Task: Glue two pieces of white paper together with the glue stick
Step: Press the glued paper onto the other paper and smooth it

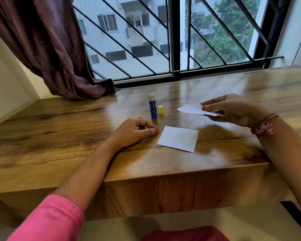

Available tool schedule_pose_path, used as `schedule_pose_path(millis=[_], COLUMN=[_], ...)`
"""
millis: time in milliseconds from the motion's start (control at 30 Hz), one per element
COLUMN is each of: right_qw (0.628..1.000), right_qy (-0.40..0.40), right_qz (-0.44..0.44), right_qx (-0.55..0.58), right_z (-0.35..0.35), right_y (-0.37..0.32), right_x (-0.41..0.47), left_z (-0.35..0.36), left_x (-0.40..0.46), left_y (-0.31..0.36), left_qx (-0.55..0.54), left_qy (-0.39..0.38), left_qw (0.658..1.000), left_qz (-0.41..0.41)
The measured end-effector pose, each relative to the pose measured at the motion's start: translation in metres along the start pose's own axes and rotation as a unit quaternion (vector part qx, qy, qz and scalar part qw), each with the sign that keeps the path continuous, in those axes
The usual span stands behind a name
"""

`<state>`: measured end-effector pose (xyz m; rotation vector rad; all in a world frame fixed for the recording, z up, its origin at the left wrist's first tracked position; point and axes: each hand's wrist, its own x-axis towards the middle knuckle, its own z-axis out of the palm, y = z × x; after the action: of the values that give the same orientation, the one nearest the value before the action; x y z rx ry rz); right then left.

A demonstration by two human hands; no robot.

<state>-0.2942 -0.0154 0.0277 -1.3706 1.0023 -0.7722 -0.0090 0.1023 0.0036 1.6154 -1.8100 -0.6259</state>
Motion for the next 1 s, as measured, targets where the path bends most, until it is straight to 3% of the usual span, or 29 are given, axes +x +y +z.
schedule_pose_path(millis=[300, 1000], right_qw=[0.989, 0.982], right_qy=[-0.102, -0.121], right_qz=[-0.024, -0.064], right_qx=[-0.107, -0.131], right_z=[0.031, 0.050], right_y=[0.001, 0.003], right_x=[-0.004, -0.002], left_z=[-0.002, -0.002], left_x=[-0.002, 0.000], left_y=[0.001, 0.000], left_qx=[-0.038, -0.014], left_qy=[-0.035, -0.045], left_qw=[0.999, 0.999], left_qz=[0.008, 0.012])
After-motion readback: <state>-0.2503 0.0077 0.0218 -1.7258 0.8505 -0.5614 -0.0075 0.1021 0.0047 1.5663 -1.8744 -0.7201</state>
